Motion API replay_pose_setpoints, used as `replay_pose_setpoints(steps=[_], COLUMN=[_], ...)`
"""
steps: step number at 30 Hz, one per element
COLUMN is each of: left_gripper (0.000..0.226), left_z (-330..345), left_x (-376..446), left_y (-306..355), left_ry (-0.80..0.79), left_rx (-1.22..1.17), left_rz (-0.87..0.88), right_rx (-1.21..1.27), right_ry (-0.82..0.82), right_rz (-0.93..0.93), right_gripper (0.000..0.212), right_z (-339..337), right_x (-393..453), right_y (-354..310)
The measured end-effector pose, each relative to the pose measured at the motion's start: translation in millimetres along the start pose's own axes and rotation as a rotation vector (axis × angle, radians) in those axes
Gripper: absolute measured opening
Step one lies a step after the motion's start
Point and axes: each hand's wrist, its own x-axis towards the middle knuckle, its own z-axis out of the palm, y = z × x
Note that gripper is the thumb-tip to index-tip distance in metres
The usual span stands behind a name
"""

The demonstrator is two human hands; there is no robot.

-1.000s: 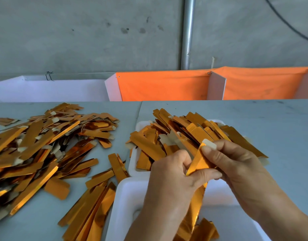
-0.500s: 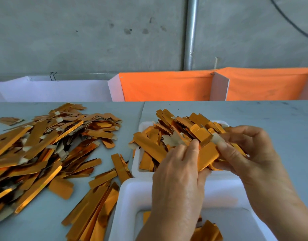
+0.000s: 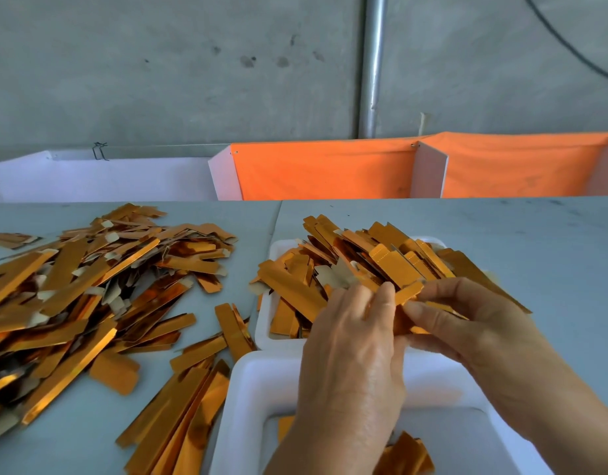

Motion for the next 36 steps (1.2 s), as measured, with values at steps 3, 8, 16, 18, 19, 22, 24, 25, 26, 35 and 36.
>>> replay_pose_setpoints(steps=[3,8,16,18,19,22,24,25,26,35,36], left_gripper=[0.059,0.057,0.058,0.059,0.058,0.053,0.052,0.052,0.053,0.052,0.051], left_z=[6,7,-1,1,1,1,-1,3,6,12,11], left_x=[-1,-1,3,2,1,0,2,2,0,-1,-1], left_y=[-3,-5,1,-2,-3,-2,0,-3,-5,-9,-10], left_ry=[0.033,0.005,-0.074,-0.099,-0.086,-0.118,-0.128,-0.059,0.003,-0.026,-0.030], left_rx=[-0.014,0.016,0.088,0.106,0.112,0.069,0.034,0.023,0.021,0.048,0.038], left_rz=[-0.008,0.002,0.003,0.004,0.006,0.011,0.010,0.024,0.045,0.056,0.047], right_rx=[0.016,0.088,0.010,-0.017,-0.016,-0.028,-0.047,-0.071,-0.098,-0.034,-0.067], right_ry=[-0.011,-0.078,-0.088,-0.076,-0.077,-0.069,-0.063,-0.056,-0.052,-0.094,-0.062], right_rz=[0.029,0.076,0.054,0.069,0.074,0.076,0.059,0.045,0.033,0.065,0.052], right_gripper=[0.036,0.026,0.014,0.017,0.018,0.016,0.015,0.016,0.016,0.024,0.021], right_z=[1,-4,-5,-5,-5,-5,-5,-6,-6,-5,-4], right_x=[1,2,2,2,2,1,0,1,1,-2,-1], right_y=[-1,0,-1,-1,-1,0,0,1,0,-2,-1])
